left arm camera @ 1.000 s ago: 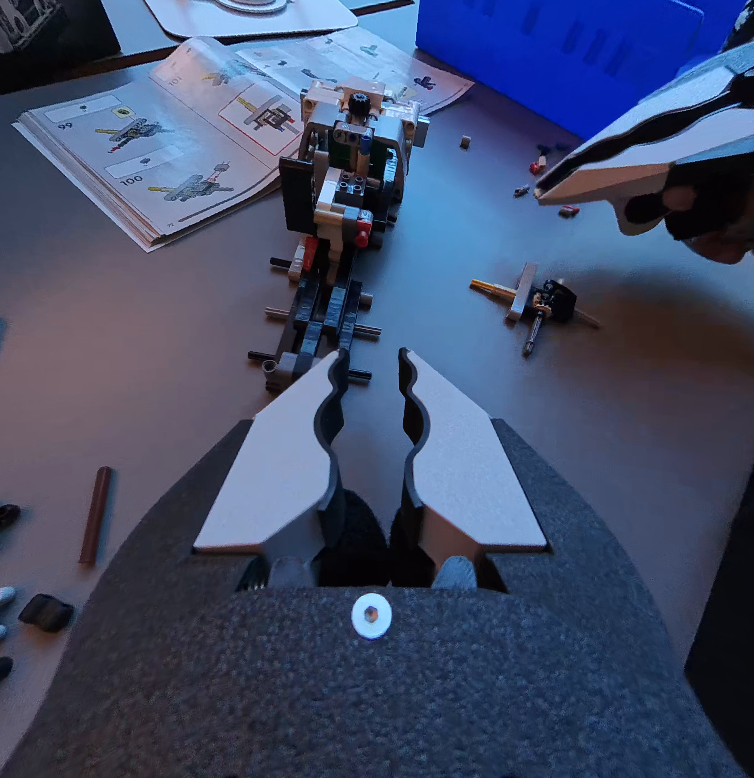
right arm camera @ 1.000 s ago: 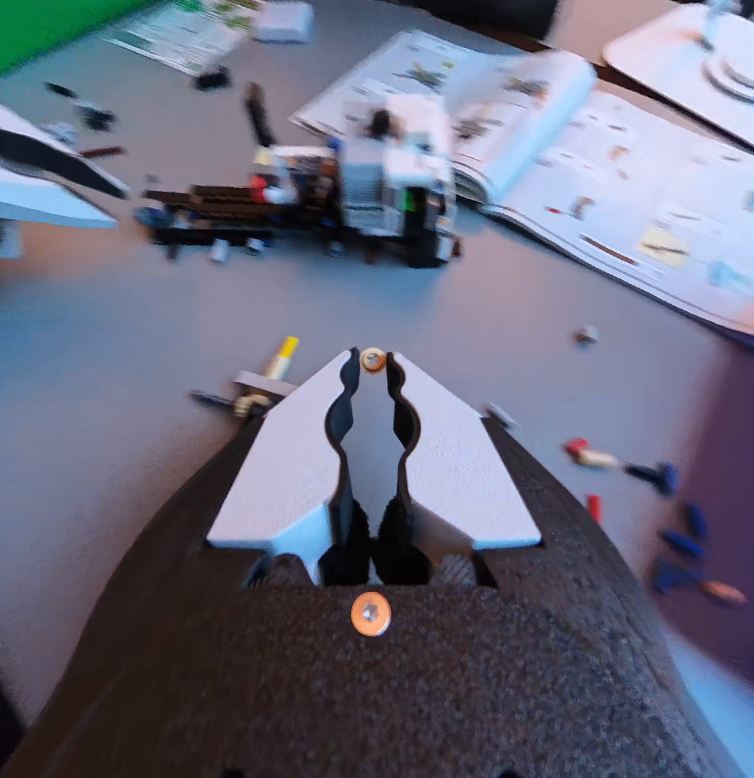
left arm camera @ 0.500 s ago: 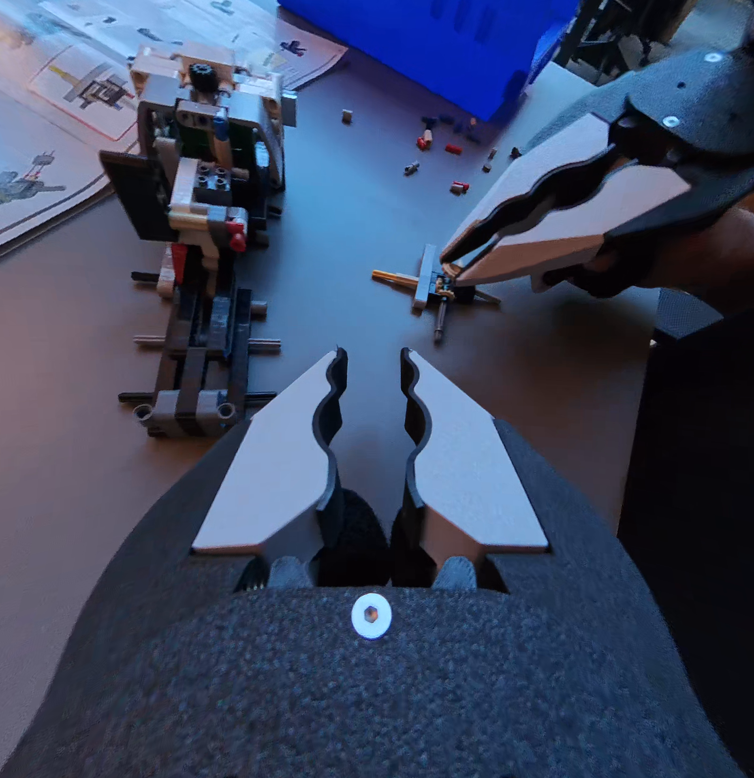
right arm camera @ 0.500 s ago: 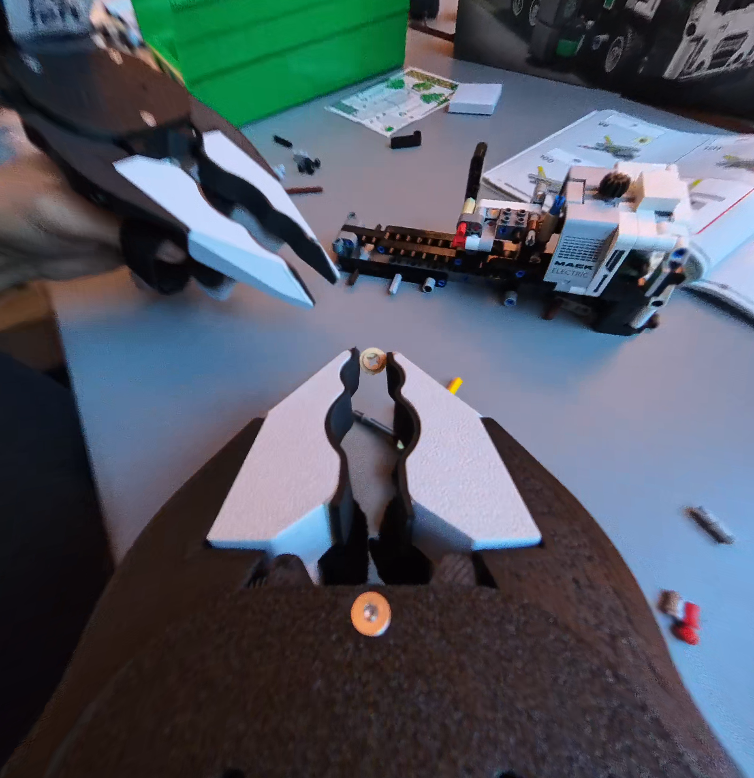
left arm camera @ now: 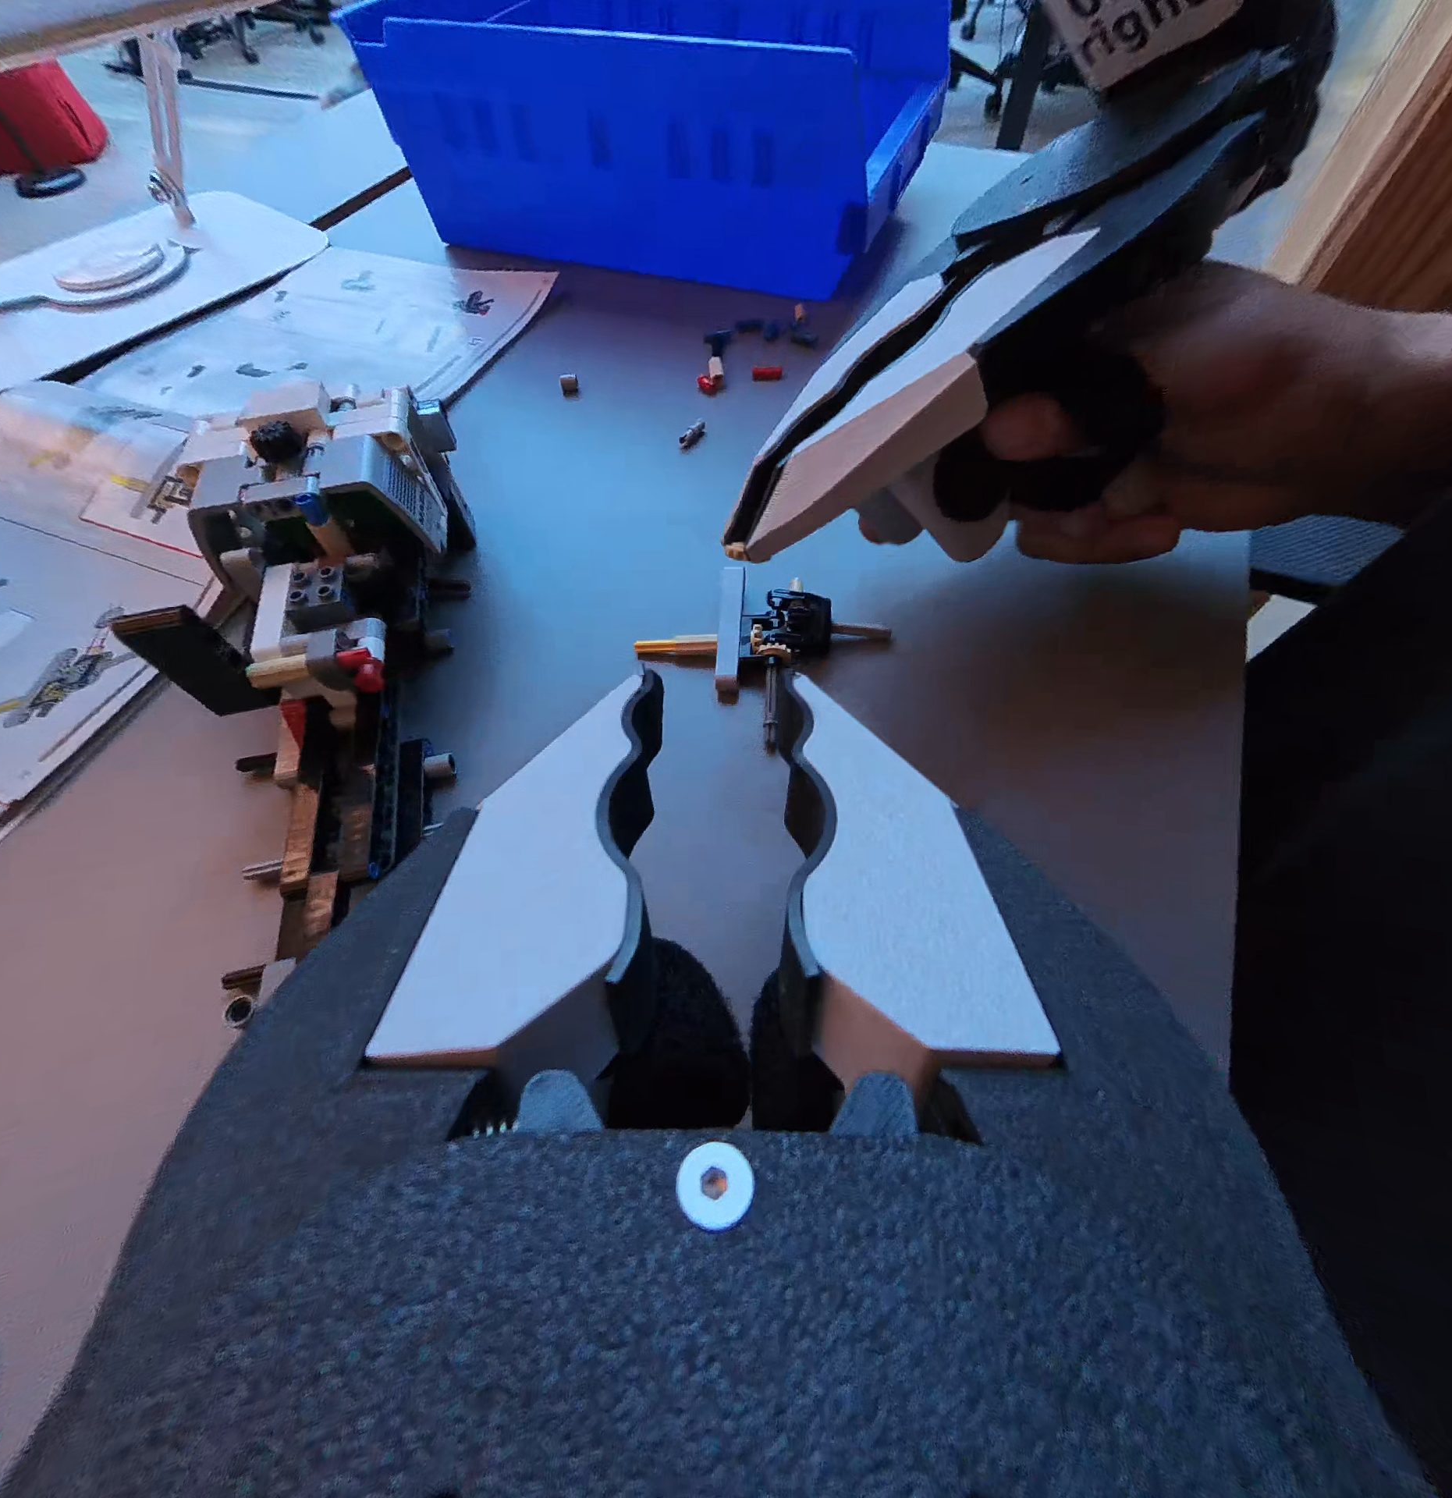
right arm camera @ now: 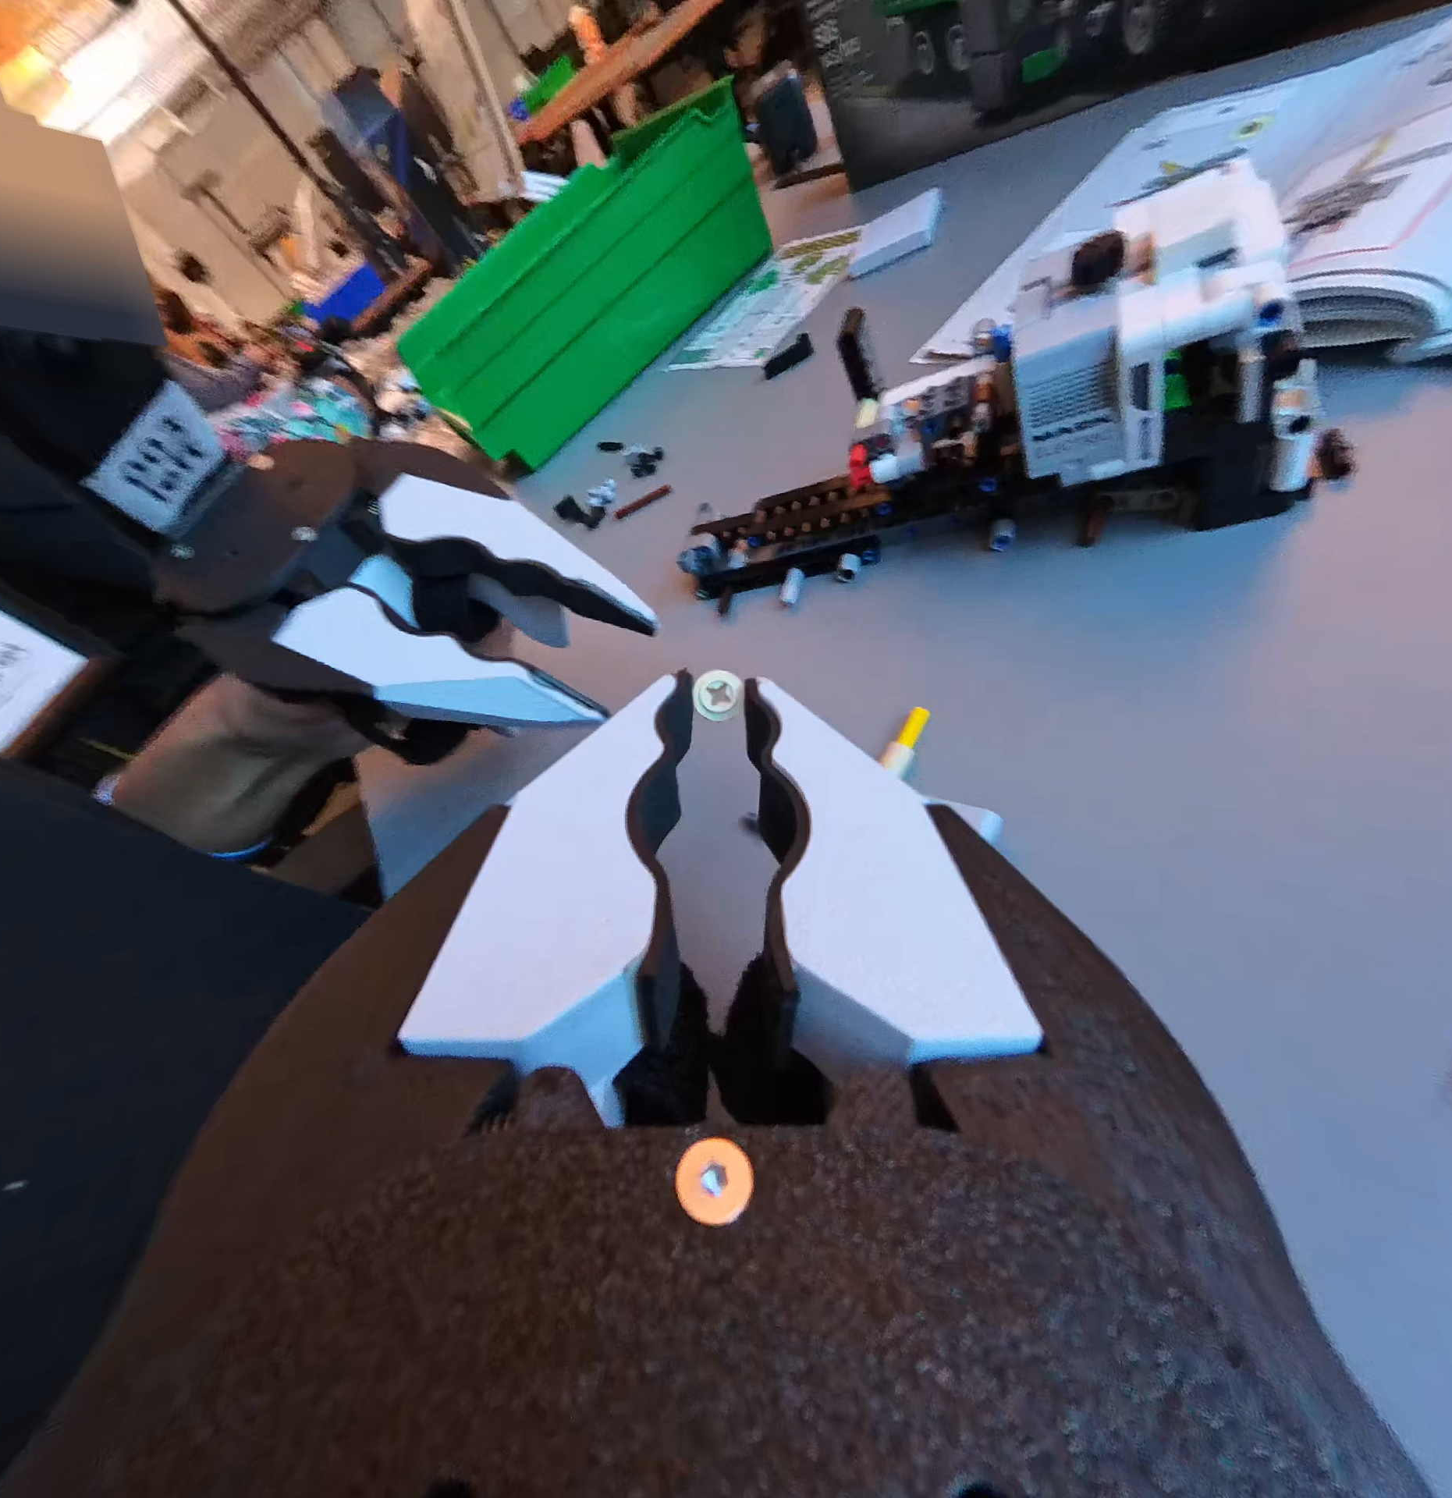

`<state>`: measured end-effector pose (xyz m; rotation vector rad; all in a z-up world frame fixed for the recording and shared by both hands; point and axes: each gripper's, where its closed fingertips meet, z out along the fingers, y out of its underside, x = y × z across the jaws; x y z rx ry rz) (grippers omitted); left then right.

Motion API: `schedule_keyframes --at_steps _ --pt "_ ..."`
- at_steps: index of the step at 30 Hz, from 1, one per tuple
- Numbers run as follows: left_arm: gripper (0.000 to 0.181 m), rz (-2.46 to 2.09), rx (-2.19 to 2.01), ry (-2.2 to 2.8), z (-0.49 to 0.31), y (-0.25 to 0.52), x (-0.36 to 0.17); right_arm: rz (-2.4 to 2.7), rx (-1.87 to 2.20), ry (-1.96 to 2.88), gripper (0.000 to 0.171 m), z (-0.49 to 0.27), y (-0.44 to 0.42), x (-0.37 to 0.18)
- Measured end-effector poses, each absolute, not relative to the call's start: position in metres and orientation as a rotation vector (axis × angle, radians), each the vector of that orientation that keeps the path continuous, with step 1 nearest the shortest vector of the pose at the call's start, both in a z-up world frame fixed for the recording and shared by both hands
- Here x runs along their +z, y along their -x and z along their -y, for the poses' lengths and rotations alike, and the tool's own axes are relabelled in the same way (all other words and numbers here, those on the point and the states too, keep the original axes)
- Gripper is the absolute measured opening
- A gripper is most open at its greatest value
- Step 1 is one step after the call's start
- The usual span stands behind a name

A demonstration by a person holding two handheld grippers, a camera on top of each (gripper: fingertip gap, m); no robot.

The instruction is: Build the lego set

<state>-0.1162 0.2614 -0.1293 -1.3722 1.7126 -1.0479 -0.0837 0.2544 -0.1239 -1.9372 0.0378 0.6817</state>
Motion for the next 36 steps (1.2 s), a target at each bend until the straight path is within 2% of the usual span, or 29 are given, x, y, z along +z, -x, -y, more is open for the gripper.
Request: schedule_keyframes --at_steps 5,14,21,36 --pt "0.016 -1.712 -1.031 1.494 -0.261 0.114 -0.142 0.175 0.320 2.045 0.012 -0.245 0.073 -0.144" --pt "0.015 -1.694 -1.197 1.656 -0.254 0.107 -0.148 0.547 -0.226 2.024 0.011 -0.224 0.061 -0.143" --pt "0.016 -1.621 -1.709 1.672 -0.218 0.095 -0.120 0.664 -0.370 1.902 0.011 -0.219 0.071 -0.138" --pt "0.013 -1.637 -1.553 1.734 -0.226 0.094 -0.129 0.638 -0.285 1.866 0.011 -0.221 0.082 -0.136"
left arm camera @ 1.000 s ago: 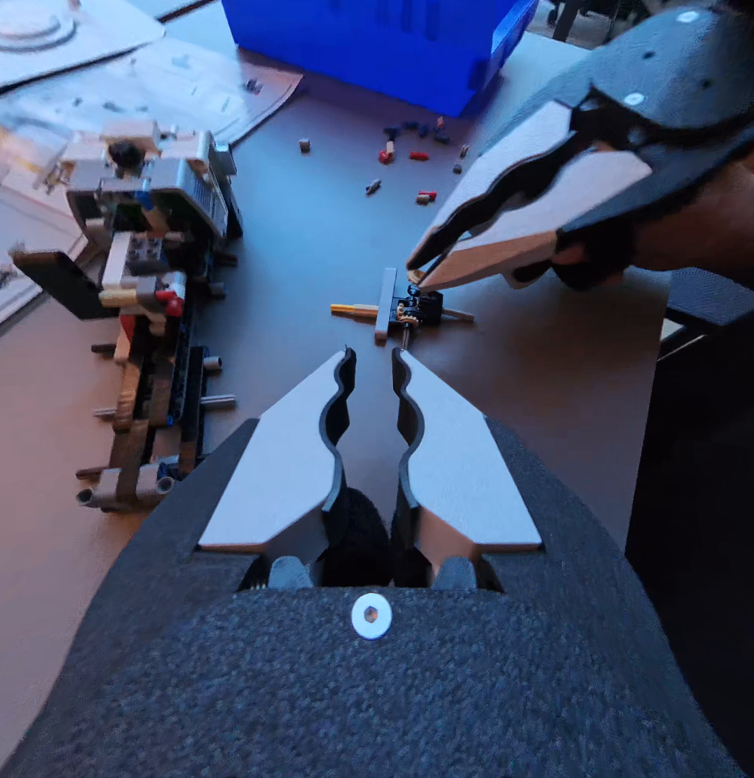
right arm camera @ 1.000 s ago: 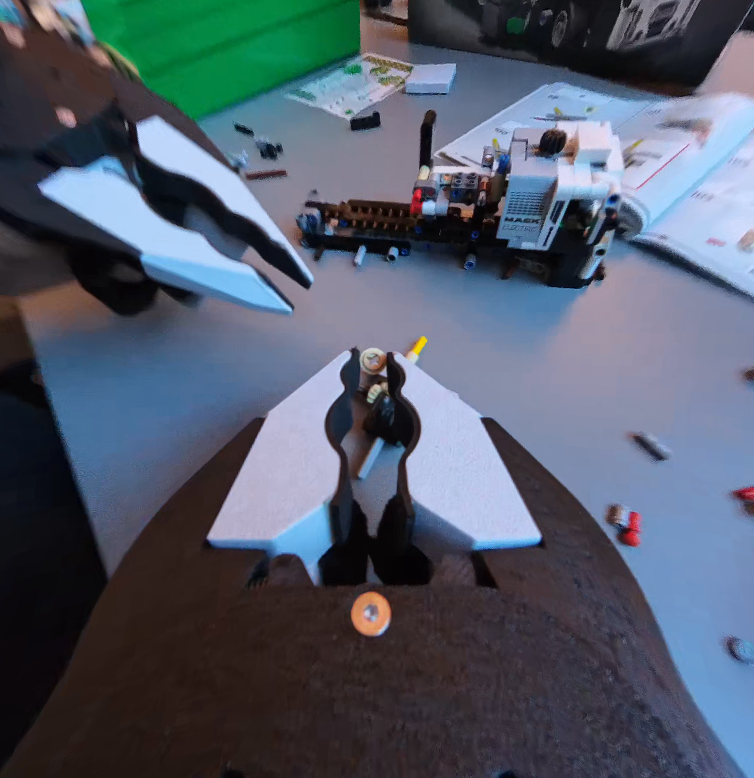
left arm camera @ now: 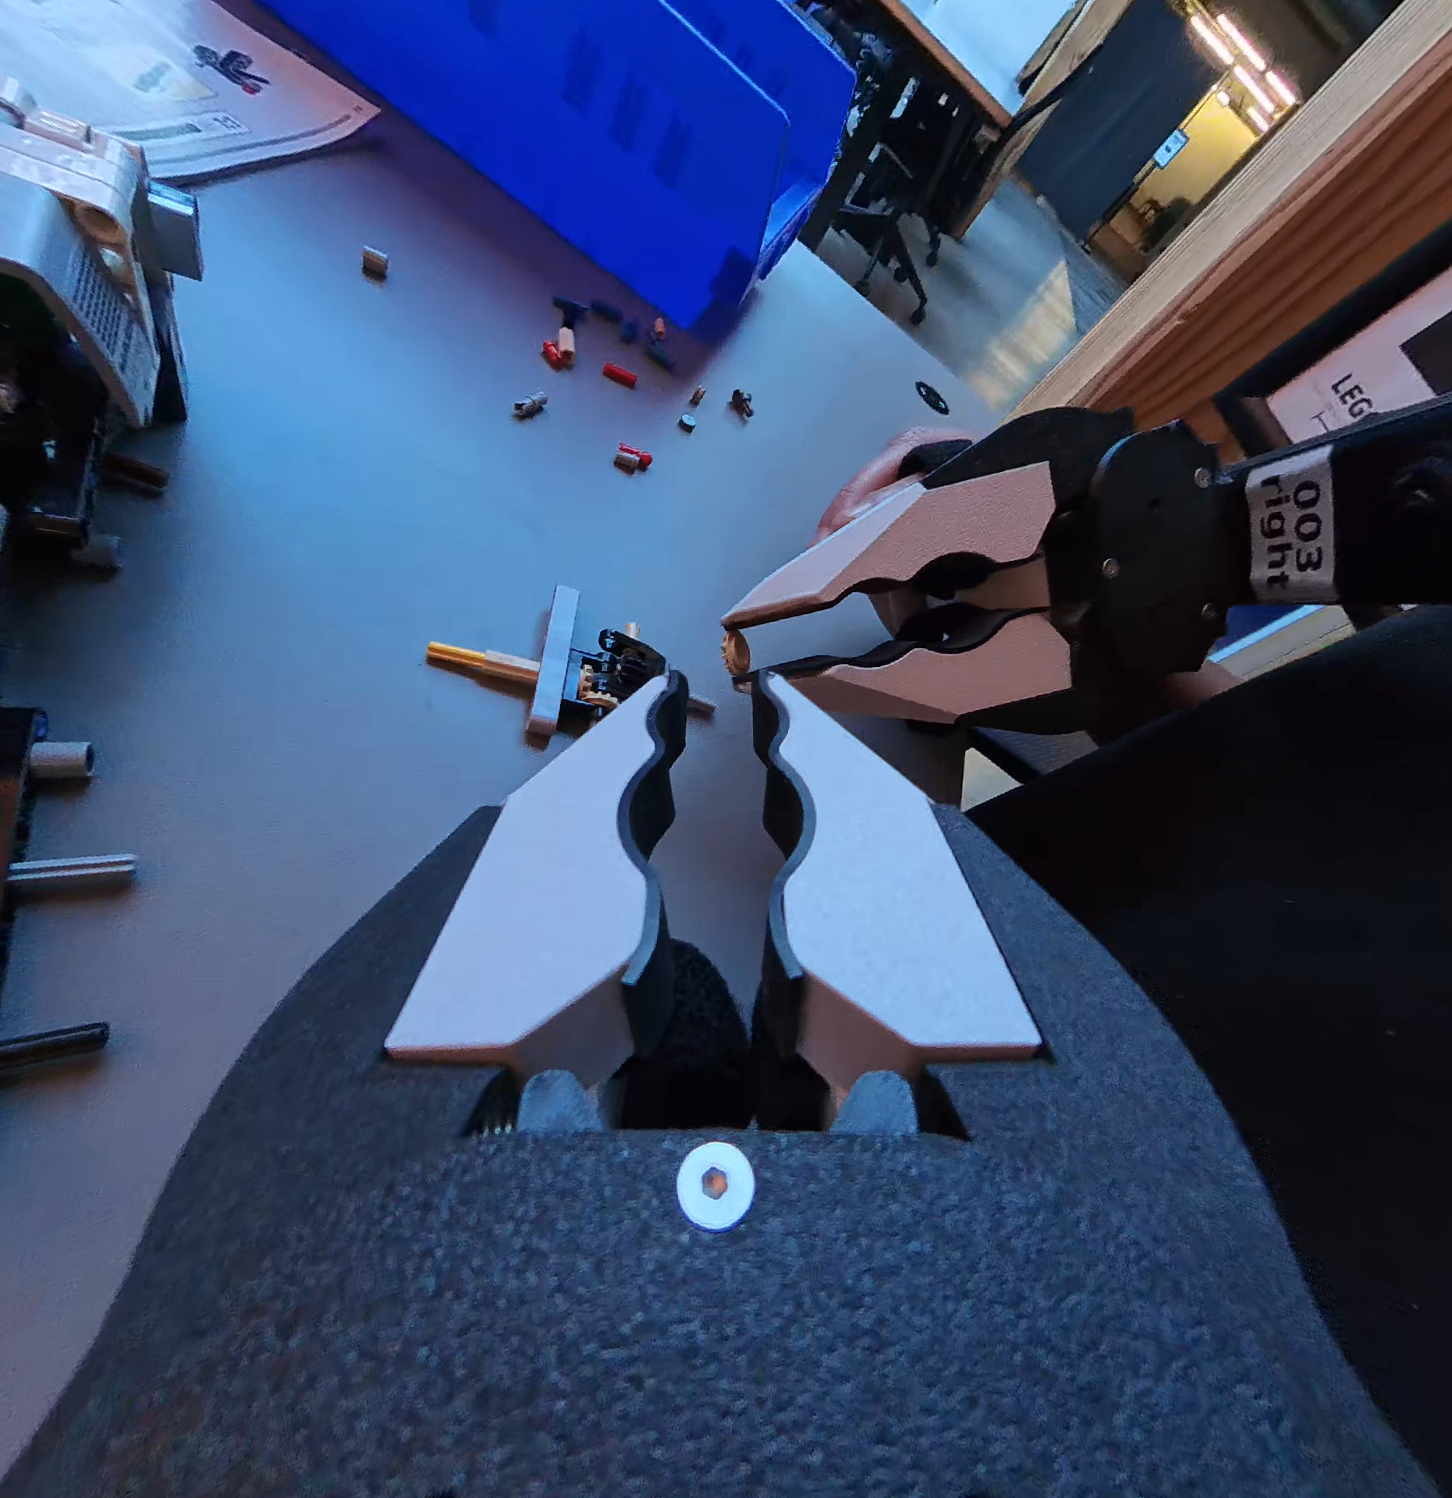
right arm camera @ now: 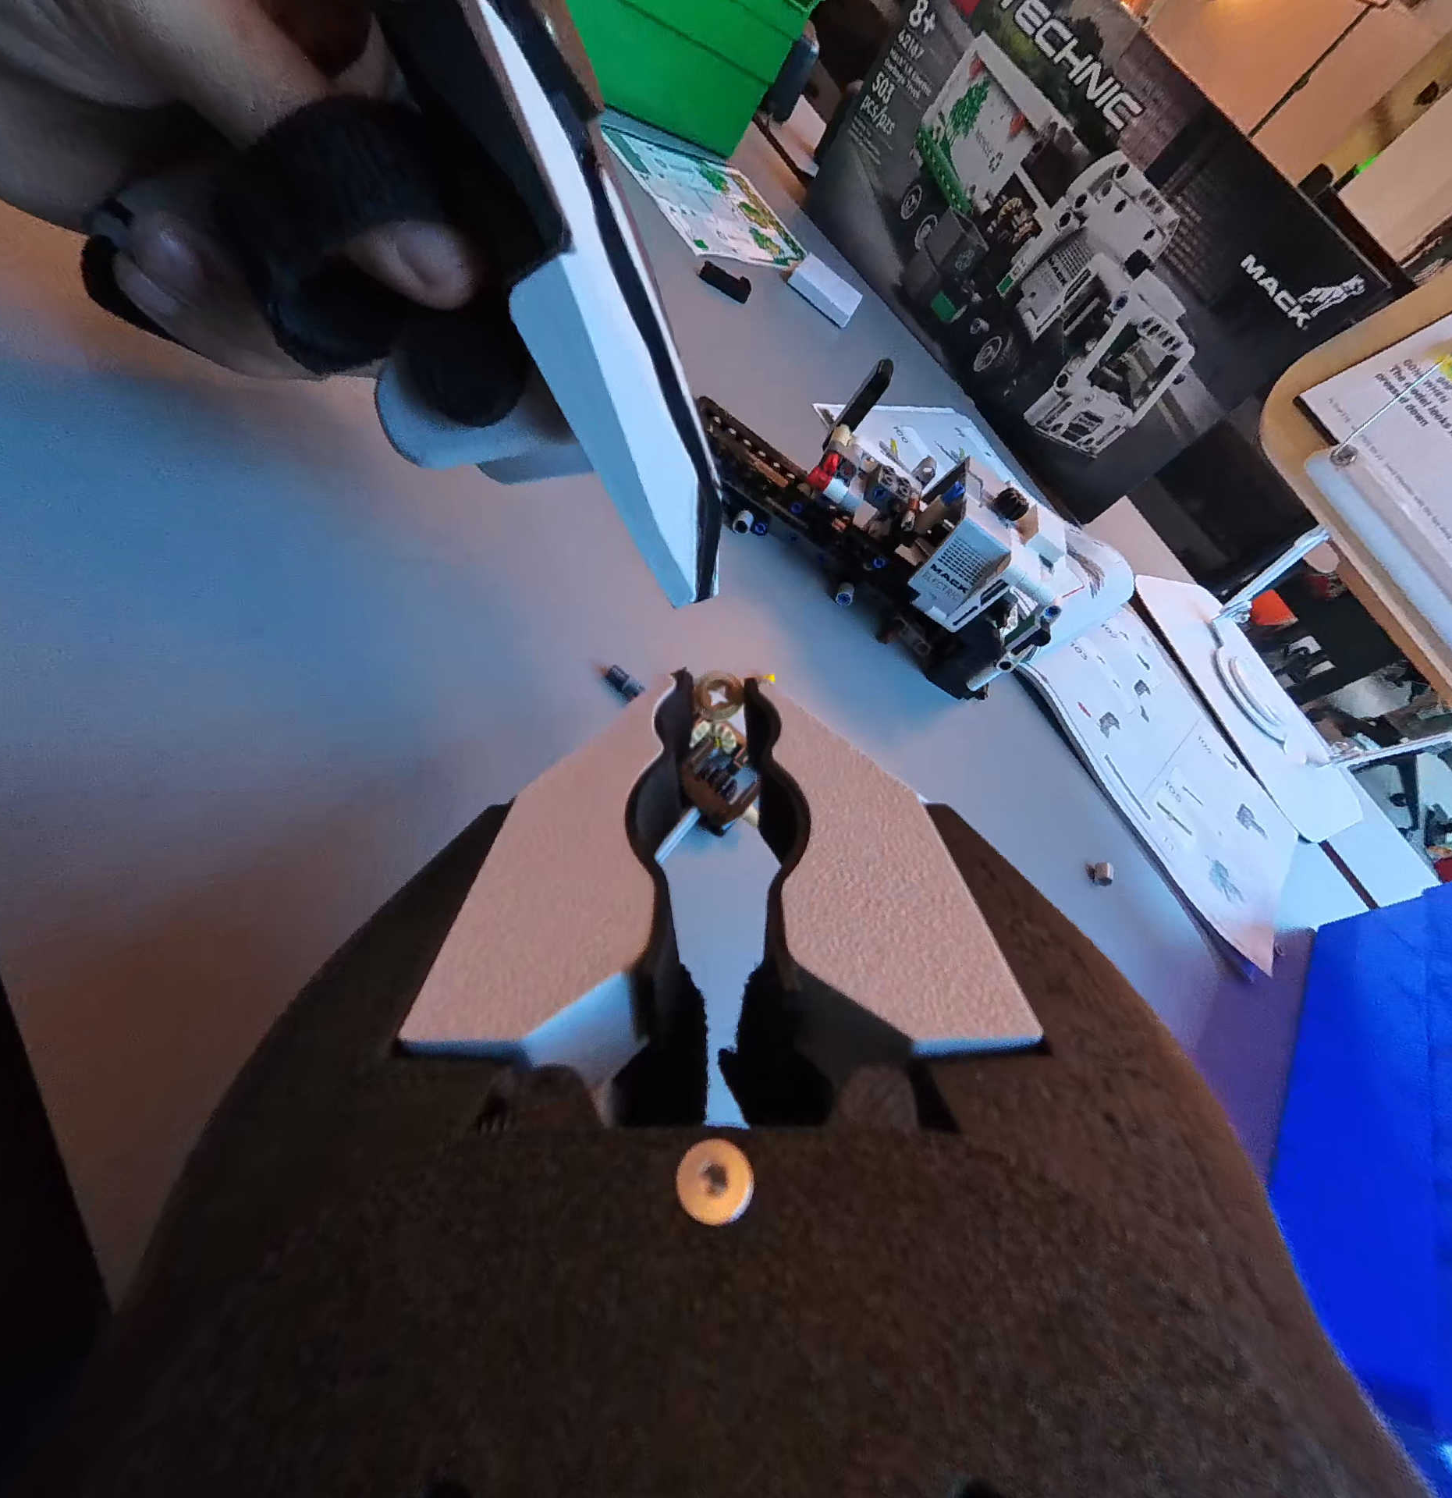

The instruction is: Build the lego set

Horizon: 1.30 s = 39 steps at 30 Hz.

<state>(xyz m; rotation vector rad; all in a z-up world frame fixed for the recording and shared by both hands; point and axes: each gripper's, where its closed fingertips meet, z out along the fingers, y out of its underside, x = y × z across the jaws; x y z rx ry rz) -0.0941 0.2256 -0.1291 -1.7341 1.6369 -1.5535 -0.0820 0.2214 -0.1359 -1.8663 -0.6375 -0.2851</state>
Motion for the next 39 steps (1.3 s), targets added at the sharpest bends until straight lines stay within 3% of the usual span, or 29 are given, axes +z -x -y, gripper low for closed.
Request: schedule_keyframes --at_steps 17,24,27,39 --pt "0.014 -1.579 -1.565 1.748 -0.240 0.102 -0.125 0.473 -0.065 1.811 0.012 -0.227 0.082 -0.117" --pt "0.013 -1.443 -1.967 1.756 -0.229 0.104 -0.099 0.338 0.141 1.761 0.012 -0.227 0.082 -0.108" --pt "0.013 -1.430 -1.936 1.772 -0.234 0.103 -0.103 0.300 0.220 1.761 0.012 -0.228 0.084 -0.107" --pt "0.014 -1.510 -2.020 1.774 -0.211 0.105 -0.101 0.367 0.175 1.788 0.012 -0.231 0.091 -0.115"
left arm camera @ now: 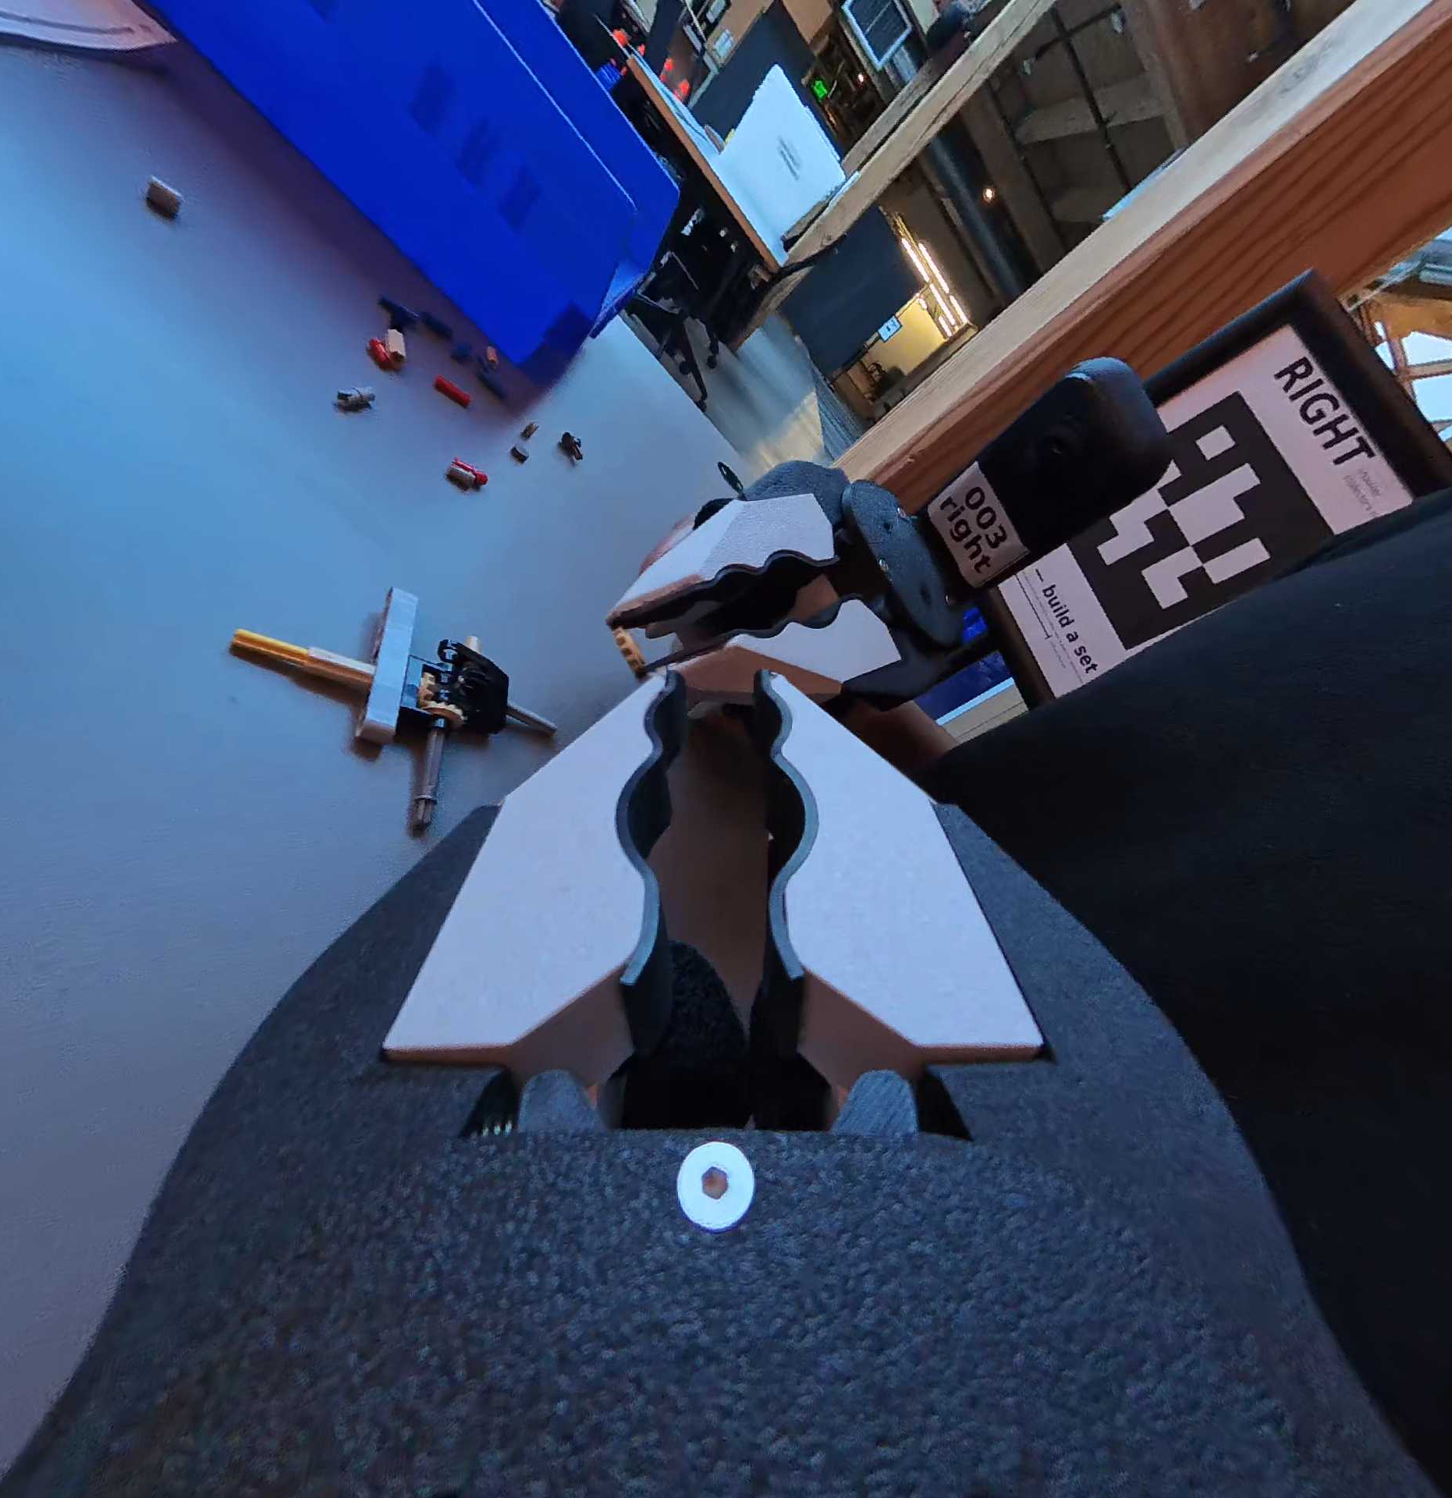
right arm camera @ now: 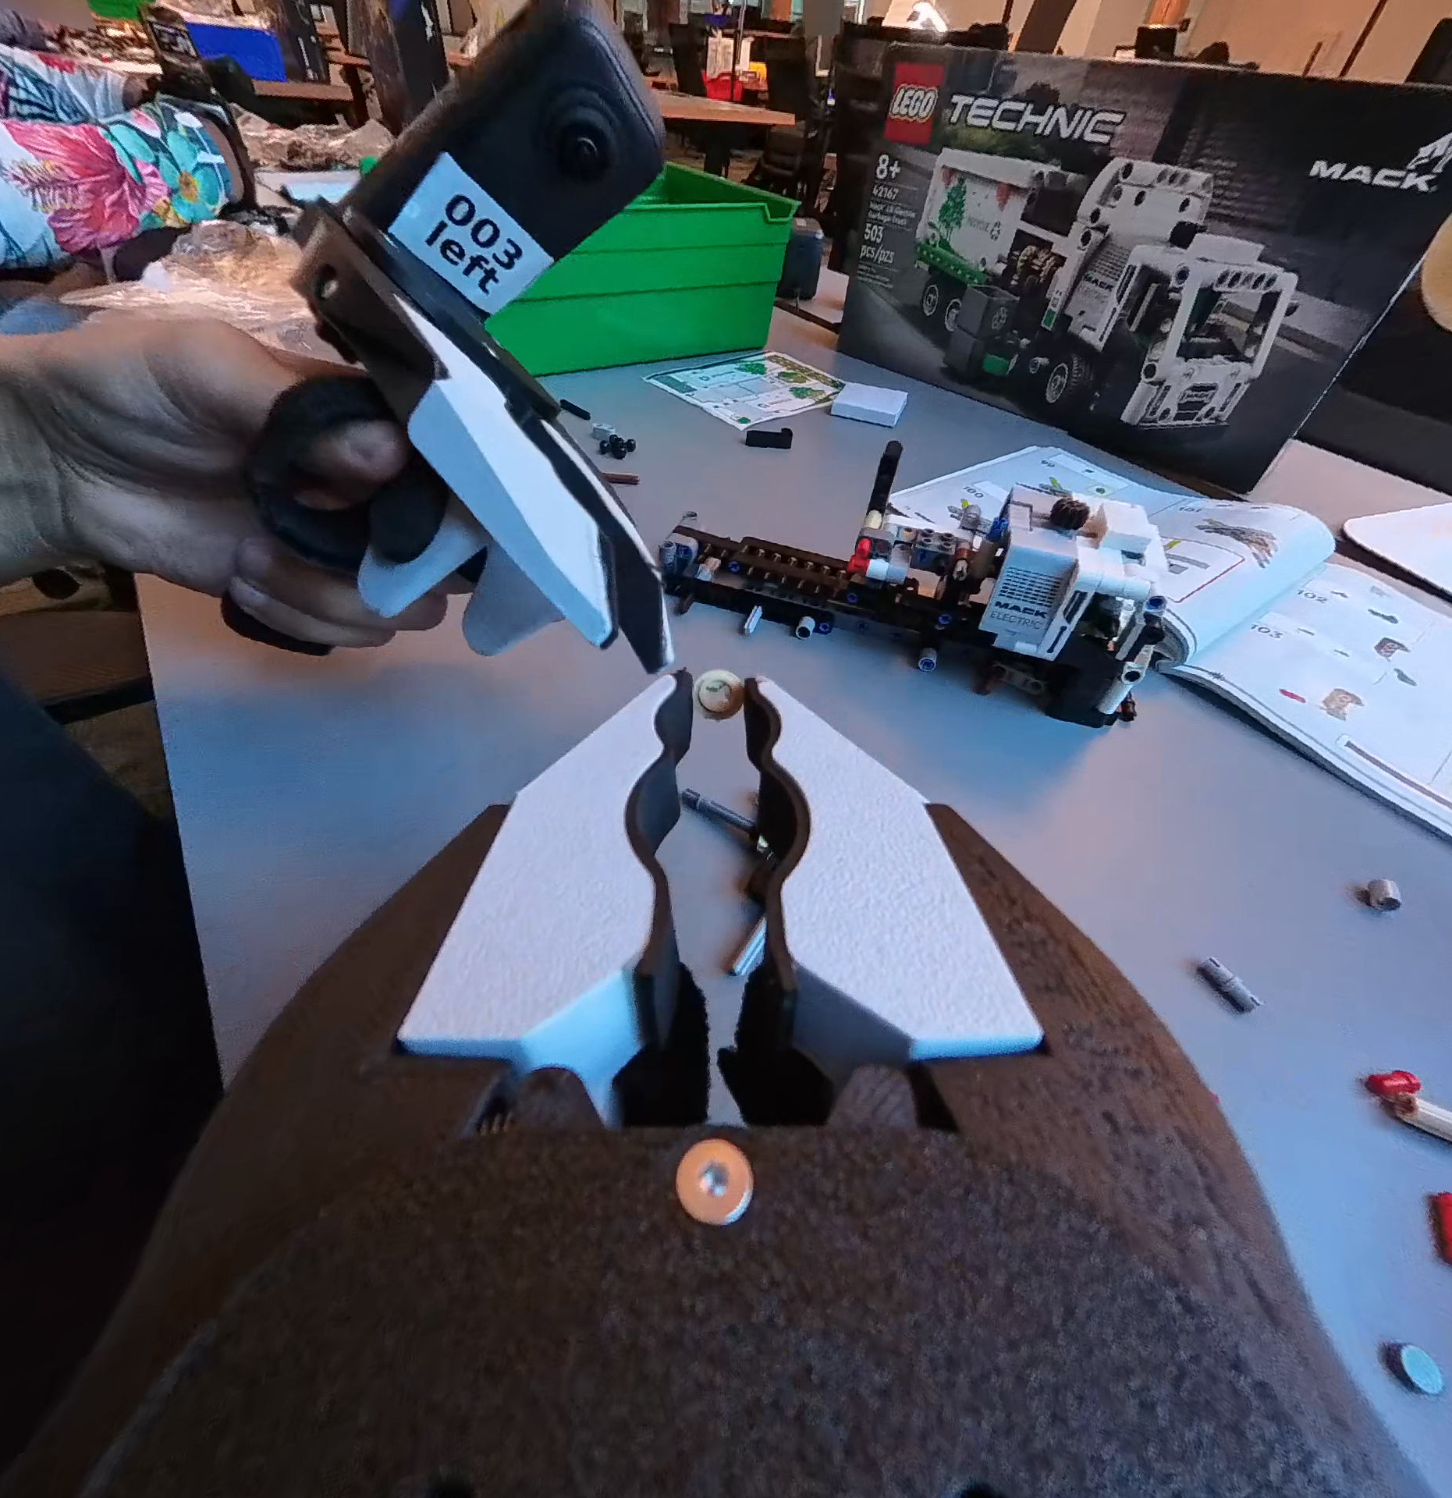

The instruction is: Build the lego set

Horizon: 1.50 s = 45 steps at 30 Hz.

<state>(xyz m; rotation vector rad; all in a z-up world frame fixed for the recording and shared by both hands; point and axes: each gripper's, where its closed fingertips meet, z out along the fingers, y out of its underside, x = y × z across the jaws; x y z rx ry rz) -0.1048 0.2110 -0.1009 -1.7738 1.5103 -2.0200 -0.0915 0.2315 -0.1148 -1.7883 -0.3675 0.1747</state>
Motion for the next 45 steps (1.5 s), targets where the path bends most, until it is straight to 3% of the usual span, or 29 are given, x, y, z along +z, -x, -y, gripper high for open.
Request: schedule_keyframes --at_steps 8,18,45 --pt "0.014 -1.447 -1.982 1.766 -0.225 0.103 -0.097 0.376 0.173 1.773 0.012 -0.235 0.090 -0.110" --pt "0.036 -1.362 -1.981 1.705 -0.236 0.101 -0.096 0.388 0.067 1.758 0.012 -0.242 0.086 -0.109" --pt "0.039 -1.374 -2.009 1.701 -0.224 0.097 -0.095 0.509 -0.070 1.670 0.012 -0.245 0.089 -0.109"
